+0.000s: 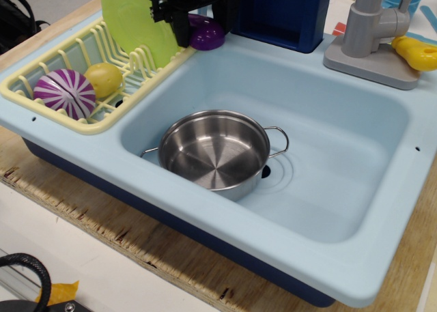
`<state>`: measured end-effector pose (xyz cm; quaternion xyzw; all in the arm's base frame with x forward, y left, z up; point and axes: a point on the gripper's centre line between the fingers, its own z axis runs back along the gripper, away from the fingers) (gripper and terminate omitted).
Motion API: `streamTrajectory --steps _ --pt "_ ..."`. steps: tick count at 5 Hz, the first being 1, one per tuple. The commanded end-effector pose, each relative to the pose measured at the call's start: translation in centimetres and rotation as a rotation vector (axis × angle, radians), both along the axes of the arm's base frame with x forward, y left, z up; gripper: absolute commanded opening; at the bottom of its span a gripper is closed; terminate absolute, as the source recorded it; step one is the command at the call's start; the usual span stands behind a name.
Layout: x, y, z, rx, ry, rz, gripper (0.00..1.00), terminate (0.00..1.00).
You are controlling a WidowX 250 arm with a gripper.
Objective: Put eggplant into pot or pan
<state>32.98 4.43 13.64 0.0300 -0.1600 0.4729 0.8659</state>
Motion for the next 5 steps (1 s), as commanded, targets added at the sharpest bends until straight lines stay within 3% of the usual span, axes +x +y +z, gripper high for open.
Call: streamTrajectory --steps 1,2,3,4,5 --pt "-2.0 -1.7 3.7 0.019 -0.079 0.003 0.00 0.00" --pt "-4.0 -2.9 4.3 0.024 -0.061 0.018 0.00 0.00" --pt "-7.2 -3.7 3.0 -0.005 -0.022 0.065 0.00 0.00" --pt "-9.0 -4.4 1.4 -0.050 -0.009 0.111 0.00 0.00" --pt "-9.3 -4.5 0.1 -0.079 -0.003 0.105 0.00 0.00"
